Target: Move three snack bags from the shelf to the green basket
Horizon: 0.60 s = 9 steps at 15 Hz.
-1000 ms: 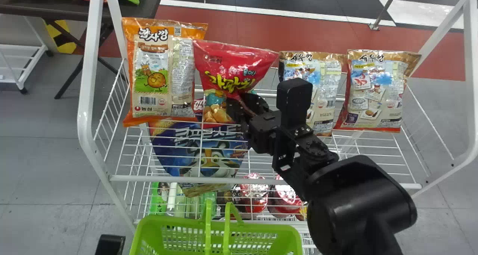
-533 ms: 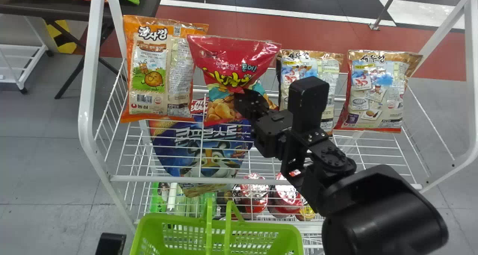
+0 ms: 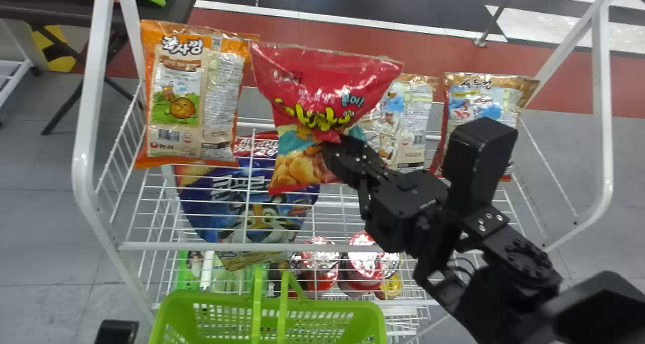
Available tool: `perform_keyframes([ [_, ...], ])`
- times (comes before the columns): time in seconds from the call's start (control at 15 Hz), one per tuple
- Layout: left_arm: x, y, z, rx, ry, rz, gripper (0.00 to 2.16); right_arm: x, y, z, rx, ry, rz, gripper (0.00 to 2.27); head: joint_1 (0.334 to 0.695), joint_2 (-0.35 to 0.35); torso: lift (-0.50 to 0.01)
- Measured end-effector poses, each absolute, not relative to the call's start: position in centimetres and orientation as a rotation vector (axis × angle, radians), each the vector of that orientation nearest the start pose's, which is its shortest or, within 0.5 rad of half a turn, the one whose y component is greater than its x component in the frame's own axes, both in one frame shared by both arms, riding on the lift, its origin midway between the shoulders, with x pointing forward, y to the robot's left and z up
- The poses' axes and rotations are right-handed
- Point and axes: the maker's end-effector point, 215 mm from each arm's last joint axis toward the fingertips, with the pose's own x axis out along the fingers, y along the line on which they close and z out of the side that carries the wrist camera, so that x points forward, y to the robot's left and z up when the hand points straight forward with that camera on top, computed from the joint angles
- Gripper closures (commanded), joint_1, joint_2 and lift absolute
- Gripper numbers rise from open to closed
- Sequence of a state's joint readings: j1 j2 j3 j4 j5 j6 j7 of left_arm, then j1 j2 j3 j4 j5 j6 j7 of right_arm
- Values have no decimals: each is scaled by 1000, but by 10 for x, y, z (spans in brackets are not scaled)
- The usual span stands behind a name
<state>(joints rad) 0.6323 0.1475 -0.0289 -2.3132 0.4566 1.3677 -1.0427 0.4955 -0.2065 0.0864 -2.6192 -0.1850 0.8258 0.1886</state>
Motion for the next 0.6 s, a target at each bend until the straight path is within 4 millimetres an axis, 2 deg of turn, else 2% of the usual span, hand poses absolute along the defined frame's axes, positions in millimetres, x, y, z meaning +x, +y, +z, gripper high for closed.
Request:
perform_keyframes([
  [0.2,137,0,-391,-888,1069,-1229,1953,351,-142,-308,-4,494,407,2246,695,-341,-48],
  [0.47,142,0,-392,-894,1057,-1219,1953,278,-172,-358,-5,778,374,2246,695,-350,-48],
  [0.6,144,-1,-392,-898,1051,-1221,1953,239,-177,-380,0,923,371,2246,695,-350,-48],
])
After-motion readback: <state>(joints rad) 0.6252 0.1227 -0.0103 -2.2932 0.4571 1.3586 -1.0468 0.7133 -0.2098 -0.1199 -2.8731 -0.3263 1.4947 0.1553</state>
